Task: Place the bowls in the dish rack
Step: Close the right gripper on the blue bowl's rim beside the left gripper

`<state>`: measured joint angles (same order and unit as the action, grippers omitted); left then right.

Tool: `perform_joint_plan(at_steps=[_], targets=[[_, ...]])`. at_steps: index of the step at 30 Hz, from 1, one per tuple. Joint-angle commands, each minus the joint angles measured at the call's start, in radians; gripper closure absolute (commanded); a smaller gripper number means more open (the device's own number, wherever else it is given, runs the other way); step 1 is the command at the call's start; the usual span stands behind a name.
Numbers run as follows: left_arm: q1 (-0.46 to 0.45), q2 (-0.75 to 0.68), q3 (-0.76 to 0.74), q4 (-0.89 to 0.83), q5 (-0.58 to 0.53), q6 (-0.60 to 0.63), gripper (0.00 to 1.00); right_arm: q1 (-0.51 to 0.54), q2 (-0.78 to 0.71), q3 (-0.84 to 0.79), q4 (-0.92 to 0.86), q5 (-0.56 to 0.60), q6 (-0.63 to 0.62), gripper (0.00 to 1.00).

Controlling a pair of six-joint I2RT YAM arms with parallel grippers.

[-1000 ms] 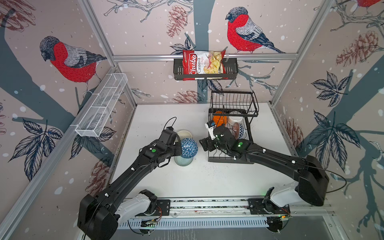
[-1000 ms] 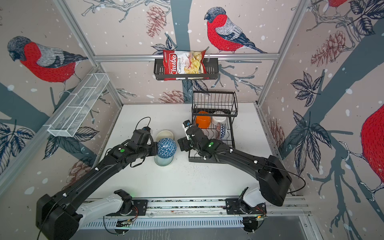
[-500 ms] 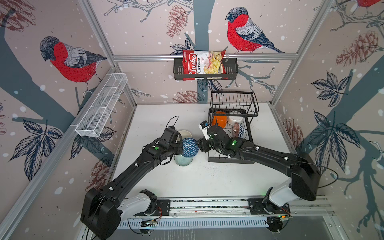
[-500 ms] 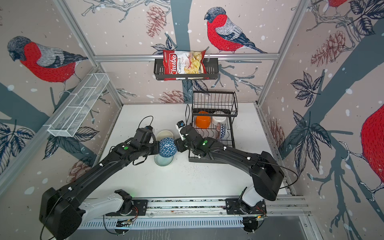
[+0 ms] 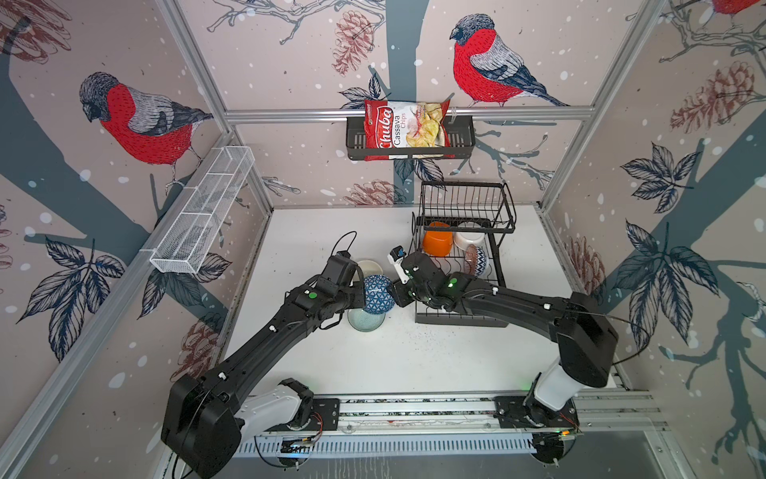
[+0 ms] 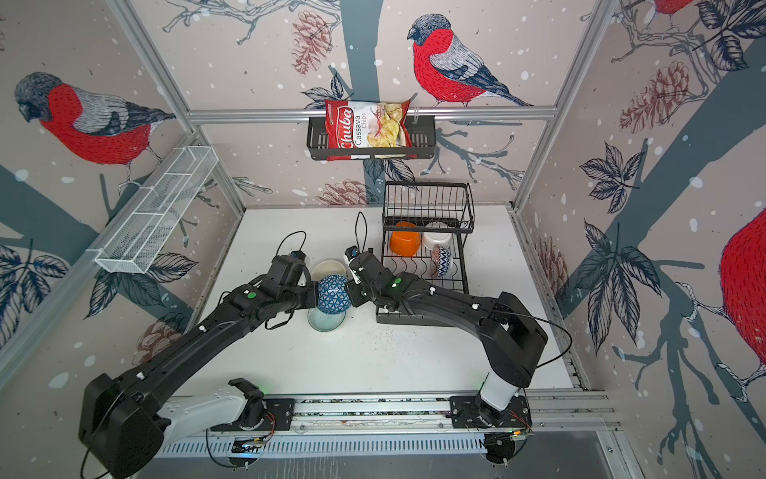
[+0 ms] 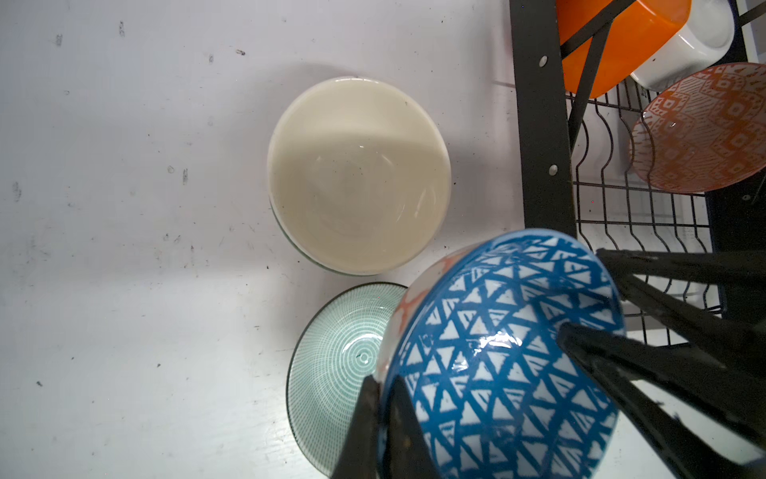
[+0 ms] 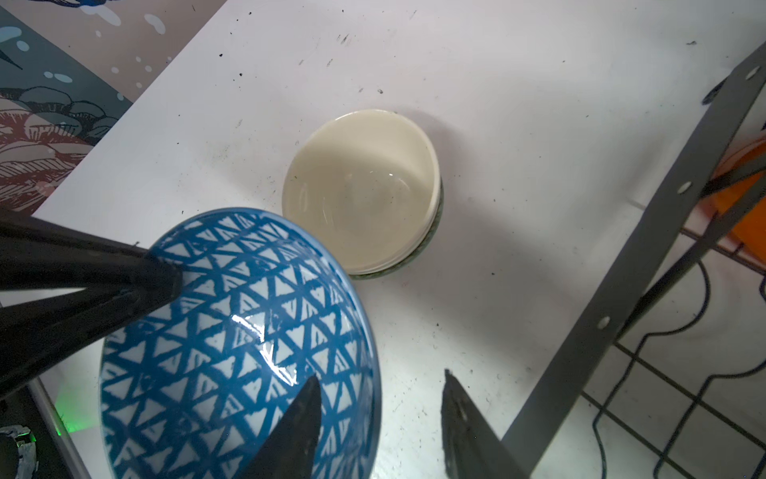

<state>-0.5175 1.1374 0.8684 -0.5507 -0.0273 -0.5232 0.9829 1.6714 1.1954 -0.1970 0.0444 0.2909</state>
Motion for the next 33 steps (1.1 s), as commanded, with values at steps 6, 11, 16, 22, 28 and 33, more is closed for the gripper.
perform_joint_plan(at_steps=[6, 11, 16, 22, 28, 33], targets=[[0.002, 0.000, 0.006, 0.066, -0.002, 0.008, 1.00, 0.003, 0.038, 0.033, 0.002, -0.012, 0.021, 0.66], [0.002, 0.002, 0.003, 0.066, -0.008, 0.009, 1.00, 0.002, 0.055, 0.043, 0.002, -0.006, 0.026, 0.76], [0.002, 0.006, -0.002, 0.071, -0.006, 0.009, 1.00, 0.002, 0.060, 0.049, 0.001, 0.006, 0.030, 0.92], [0.002, 0.006, -0.015, 0.090, -0.004, 0.003, 0.93, 0.003, 0.061, 0.057, 0.002, 0.041, 0.044, 1.00], [0.002, -0.014, -0.028, 0.121, 0.006, 0.003, 0.23, 0.003, 0.038, 0.058, -0.009, 0.124, 0.057, 1.00], [0.002, -0.019, -0.024, 0.140, -0.003, 0.013, 0.13, 0.003, 0.007, 0.044, -0.027, 0.199, 0.062, 1.00]])
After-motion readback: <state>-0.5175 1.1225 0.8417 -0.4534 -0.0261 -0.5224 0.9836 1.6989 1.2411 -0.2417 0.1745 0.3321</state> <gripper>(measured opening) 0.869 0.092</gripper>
